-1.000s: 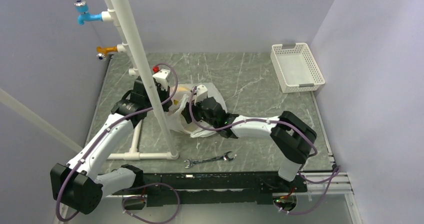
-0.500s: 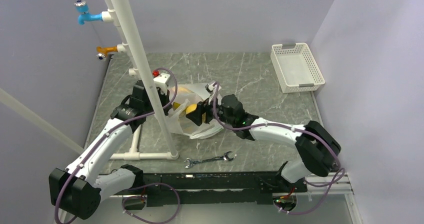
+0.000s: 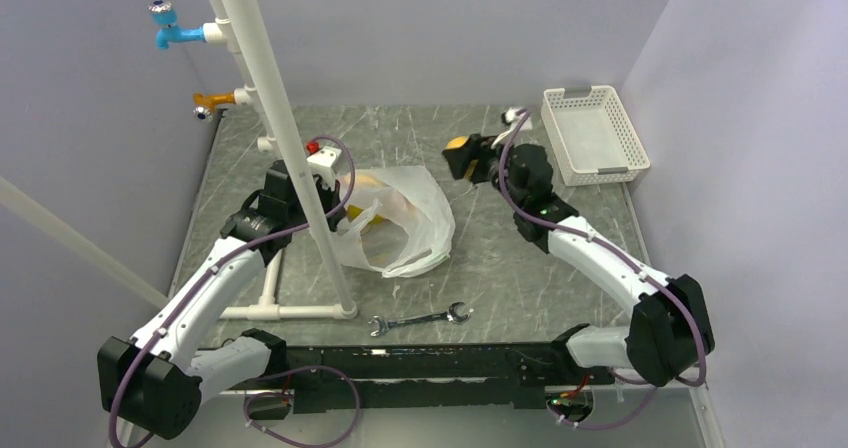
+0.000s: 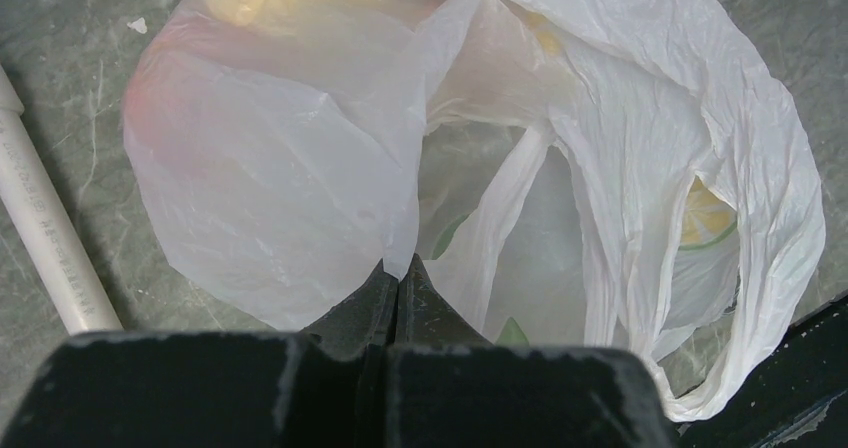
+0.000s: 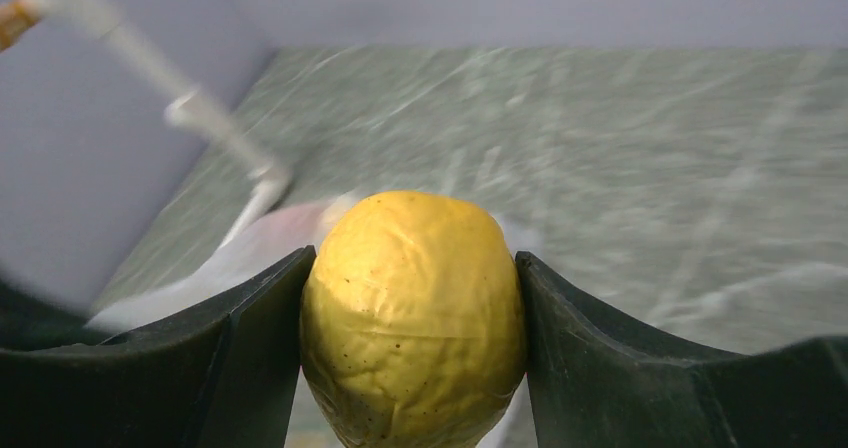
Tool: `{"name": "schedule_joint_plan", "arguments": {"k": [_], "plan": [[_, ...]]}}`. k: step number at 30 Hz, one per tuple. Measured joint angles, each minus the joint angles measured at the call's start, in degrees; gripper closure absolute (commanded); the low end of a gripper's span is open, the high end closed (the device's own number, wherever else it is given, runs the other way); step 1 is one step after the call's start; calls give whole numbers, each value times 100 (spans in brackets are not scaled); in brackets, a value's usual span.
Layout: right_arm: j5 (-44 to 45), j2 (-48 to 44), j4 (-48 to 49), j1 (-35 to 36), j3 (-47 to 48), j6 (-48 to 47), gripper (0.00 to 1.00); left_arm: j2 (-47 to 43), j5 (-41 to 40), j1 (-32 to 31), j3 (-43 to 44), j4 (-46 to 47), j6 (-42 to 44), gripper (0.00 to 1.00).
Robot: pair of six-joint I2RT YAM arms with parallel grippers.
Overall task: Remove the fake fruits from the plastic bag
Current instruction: Place the fake fruit in the bin.
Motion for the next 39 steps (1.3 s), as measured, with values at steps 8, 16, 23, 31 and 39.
{"name": "schedule_joint_plan", "arguments": {"k": [8,16,23,31,39], "plan": [[1797,402,-739,-1244,901,-706,85,-140,50,7,-15,4,-7,100],[2621,2579,-1401,-2962,2385,-964,87,-208,223,7,-153,155,-138,100],[2710,4050,-2194,-3718,3801,-1049,78,-219,442,7,-297,348,-356,100],[2726,4710,-2780,-3893,4666,-1080,29,-238,450,7,-299,376,-402,100],[2662,4907,-3202,-3897,5053,-1152,1,-267,452,7,-302,391,-404,100]]}}
